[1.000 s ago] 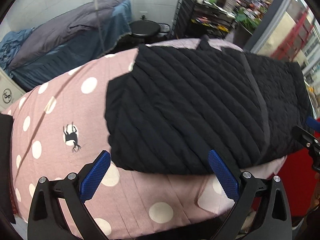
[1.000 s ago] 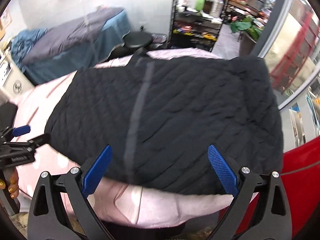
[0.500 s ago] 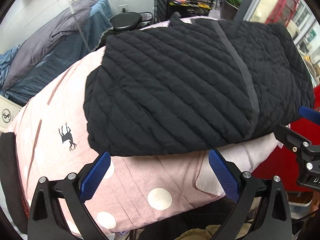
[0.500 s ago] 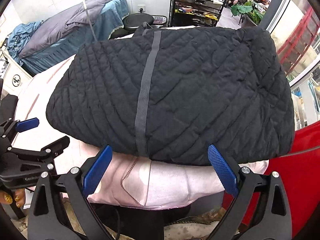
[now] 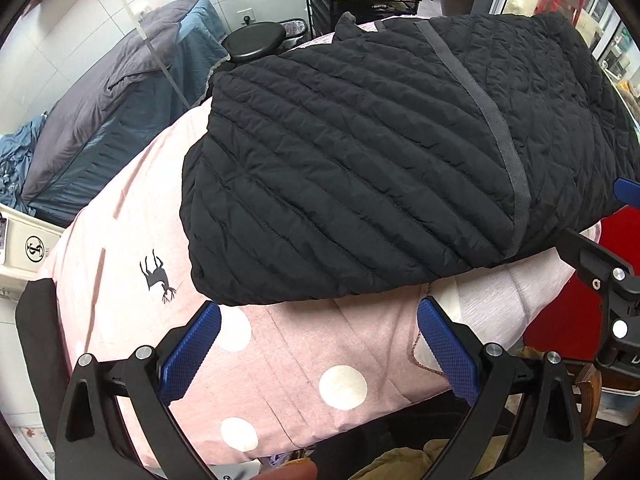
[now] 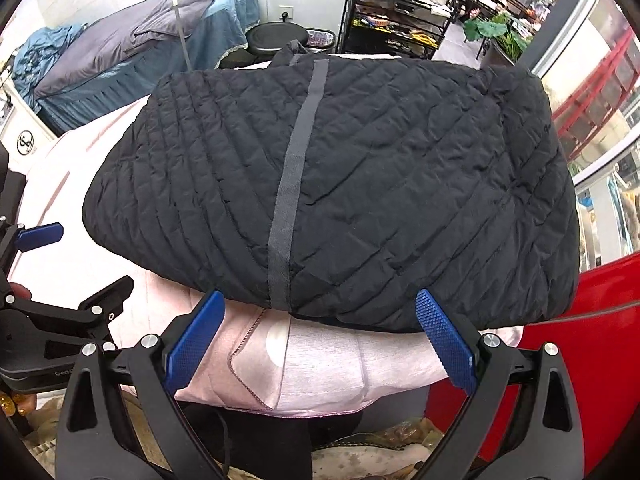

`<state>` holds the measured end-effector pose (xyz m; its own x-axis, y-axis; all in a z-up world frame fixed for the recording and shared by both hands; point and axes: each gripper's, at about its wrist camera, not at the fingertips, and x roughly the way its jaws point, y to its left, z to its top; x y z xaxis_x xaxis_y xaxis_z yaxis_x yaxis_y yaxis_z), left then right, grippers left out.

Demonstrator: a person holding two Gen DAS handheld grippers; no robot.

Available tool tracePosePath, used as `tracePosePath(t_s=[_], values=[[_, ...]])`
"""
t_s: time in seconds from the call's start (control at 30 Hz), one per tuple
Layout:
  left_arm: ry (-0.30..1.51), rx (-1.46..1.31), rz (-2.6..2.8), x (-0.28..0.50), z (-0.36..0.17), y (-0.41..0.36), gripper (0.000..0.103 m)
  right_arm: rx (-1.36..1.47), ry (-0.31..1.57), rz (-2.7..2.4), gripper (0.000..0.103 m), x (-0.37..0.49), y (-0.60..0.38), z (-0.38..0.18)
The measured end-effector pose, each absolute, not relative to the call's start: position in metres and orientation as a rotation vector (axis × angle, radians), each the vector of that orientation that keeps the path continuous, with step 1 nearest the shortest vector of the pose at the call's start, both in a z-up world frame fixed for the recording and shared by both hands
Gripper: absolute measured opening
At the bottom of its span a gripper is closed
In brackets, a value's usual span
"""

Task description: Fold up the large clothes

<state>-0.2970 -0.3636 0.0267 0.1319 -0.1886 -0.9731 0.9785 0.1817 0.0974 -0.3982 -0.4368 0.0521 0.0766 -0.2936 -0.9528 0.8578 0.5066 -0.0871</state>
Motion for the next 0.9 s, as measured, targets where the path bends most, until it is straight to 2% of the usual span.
tracePosePath(t_s=[0.9], values=[[1.027,0.999,-1.087,-0.297,0.028,-0.364,0.097,0.546,1.22,-0.938,0.095,-0.386,-0.432,0.05]])
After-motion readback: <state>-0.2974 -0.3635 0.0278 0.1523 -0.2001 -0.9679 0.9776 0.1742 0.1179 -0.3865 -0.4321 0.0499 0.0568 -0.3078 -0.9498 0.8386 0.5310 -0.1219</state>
